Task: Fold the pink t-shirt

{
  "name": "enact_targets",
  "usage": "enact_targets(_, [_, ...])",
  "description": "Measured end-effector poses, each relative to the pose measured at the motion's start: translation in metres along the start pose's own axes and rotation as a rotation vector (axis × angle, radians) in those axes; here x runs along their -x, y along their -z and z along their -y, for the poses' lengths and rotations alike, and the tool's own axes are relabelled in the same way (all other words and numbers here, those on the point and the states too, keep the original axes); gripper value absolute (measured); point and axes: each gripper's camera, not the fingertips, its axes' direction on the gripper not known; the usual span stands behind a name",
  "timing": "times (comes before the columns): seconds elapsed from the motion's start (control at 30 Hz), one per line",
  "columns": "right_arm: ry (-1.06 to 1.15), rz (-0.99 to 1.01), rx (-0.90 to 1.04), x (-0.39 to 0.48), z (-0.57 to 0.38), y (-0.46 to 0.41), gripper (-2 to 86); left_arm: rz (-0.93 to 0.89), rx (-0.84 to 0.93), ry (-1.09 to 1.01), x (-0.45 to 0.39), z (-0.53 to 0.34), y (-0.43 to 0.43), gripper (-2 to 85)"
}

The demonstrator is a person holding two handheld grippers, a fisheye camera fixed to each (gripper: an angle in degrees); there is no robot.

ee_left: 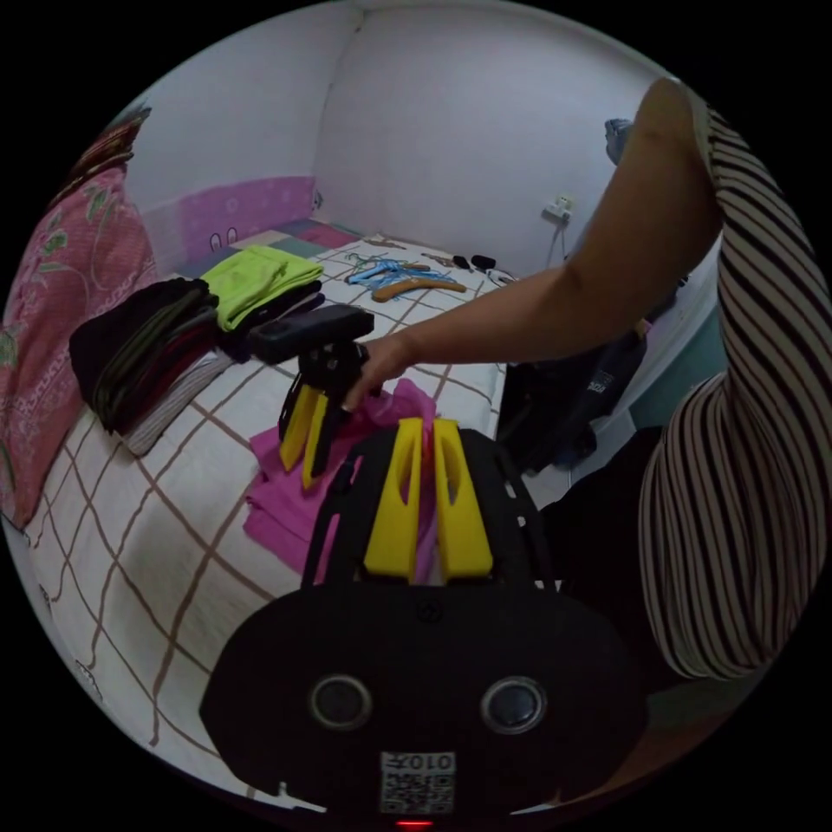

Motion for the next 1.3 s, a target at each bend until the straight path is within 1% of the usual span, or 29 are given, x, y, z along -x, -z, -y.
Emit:
enact_targets(0.13, [0.098,0.002,0.059,0.02,0.024,-0.019,10.2,0.01,0.006,0.003,-0.003,-0.001,0.0,0.4])
enact_targets(0.23, [0.084,0.045,0.08,0.027,0.035,-0.038,9.0,0.014,0.015,0.009,-0.007,-0.002,0.001,0.4])
enact_targets(0.4, [0.098,0.004,0.05,0.042,0.043,-0.043,8.7,0.009,0.024,0.011,-0.011,-0.004,0.001,0.4])
enact_targets(0.47, [0.073,0.001,0.017,0.043,0.045,-0.037,8.6,0.016,0.028,0.006,-0.016,-0.003,0.001,0.4])
enact_targets(0.5, [0.087,0.021,-0.032,0.046,0.046,-0.031,8.6,0.018,0.029,0.003,-0.017,-0.002,0.001,0.4])
enact_targets(0.57, [0.162,0.054,-0.066,0.057,0.051,-0.027,8.5,0.018,0.031,-0.01,-0.024,-0.001,0.001,0.3])
enact_targets(0.63, [0.289,0.013,-0.033,0.074,0.058,-0.036,8.8,0.013,0.031,-0.016,-0.029,0.0,0.002,0.3])
enact_targets(0.77, [0.399,0.035,0.002,0.085,0.07,-0.051,9.3,0.004,0.008,-0.017,-0.043,0.003,0.007,0.3])
enact_targets(0.83, [0.473,0.043,0.065,0.095,0.077,-0.063,9.2,0.008,0.005,-0.011,-0.048,0.003,0.008,0.3])
enact_targets(0.9, [0.498,0.027,0.093,0.103,0.079,-0.072,8.9,0.016,0.005,-0.006,-0.055,0.003,0.008,0.3])
enact_targets(1.0, [0.465,-0.026,0.077,0.11,0.078,-0.075,6.9,0.026,0.008,0.001,-0.066,-0.001,0.005,0.3])
enact_targets(1.1, [0.426,-0.013,0.065,0.113,0.076,-0.076,5.0,0.021,0.011,0.005,-0.073,-0.005,0.002,0.2])
enact_targets(1.3, [0.398,0.026,0.073,0.119,0.076,-0.088,4.3,0.02,0.006,0.024,-0.068,-0.01,0.003,0.2])
